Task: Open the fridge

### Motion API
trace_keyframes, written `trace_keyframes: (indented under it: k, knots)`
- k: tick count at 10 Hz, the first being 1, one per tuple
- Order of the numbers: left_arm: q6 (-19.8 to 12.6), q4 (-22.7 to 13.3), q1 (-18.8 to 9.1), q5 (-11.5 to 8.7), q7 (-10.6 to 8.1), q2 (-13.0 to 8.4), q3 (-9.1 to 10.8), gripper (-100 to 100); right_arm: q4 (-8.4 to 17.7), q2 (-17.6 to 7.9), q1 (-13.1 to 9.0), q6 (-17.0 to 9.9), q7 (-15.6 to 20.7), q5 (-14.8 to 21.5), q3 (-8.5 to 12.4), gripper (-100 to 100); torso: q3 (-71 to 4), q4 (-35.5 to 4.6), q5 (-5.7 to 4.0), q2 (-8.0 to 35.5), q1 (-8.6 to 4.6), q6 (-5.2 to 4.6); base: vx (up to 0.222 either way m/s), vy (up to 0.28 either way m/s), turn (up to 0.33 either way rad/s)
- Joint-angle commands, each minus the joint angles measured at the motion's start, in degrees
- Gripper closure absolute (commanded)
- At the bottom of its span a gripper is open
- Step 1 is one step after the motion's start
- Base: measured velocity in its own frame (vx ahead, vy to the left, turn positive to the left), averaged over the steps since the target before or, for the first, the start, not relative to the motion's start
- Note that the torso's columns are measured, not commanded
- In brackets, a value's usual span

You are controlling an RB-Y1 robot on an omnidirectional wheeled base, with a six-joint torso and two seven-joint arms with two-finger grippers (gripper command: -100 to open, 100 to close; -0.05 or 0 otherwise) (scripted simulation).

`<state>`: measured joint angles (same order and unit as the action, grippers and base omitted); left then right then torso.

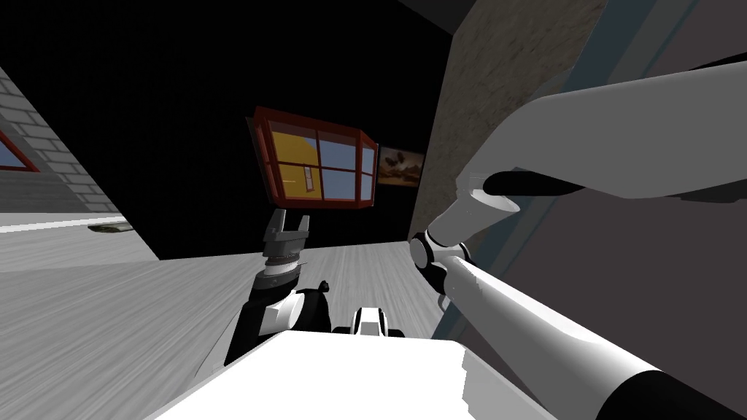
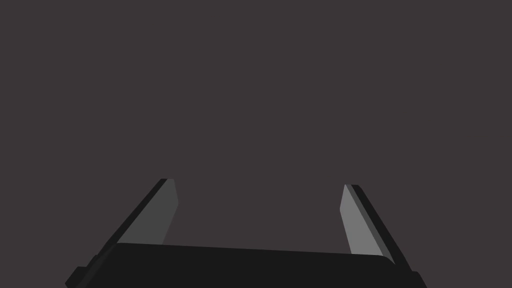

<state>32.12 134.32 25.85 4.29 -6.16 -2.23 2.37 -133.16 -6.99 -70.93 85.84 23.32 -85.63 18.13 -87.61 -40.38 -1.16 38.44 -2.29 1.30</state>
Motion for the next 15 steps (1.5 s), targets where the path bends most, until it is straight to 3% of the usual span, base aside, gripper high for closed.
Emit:
trace_keyframes:
  k: [1,6,15]
  knots:
    - [0.00,0.00,0.00,0.00,0.00,0.00,0.00,0,1.16,0.52,-0.06,0.63,-0.20,-1.43,0.04,-100,-0.04,0.03,-0.02,-0.04,-0.03,0.04,0.022,-0.002,0.015]
    - [0.00,0.00,0.00,0.00,0.00,0.00,0.00,0,2.43,0.41,-1.45,2.33,0.84,-1.83,-0.39,-100,-0.05,0.07,-0.12,-0.12,-0.14,0.00,0.041,-0.006,0.038]
    - [0.00,0.00,0.00,0.00,0.00,0.00,0.00,0,3.91,-0.24,-3.13,3.05,2.09,-2.32,-0.91,-100,-0.21,0.04,-0.09,-0.09,-0.39,-0.03,0.030,-0.004,0.022]
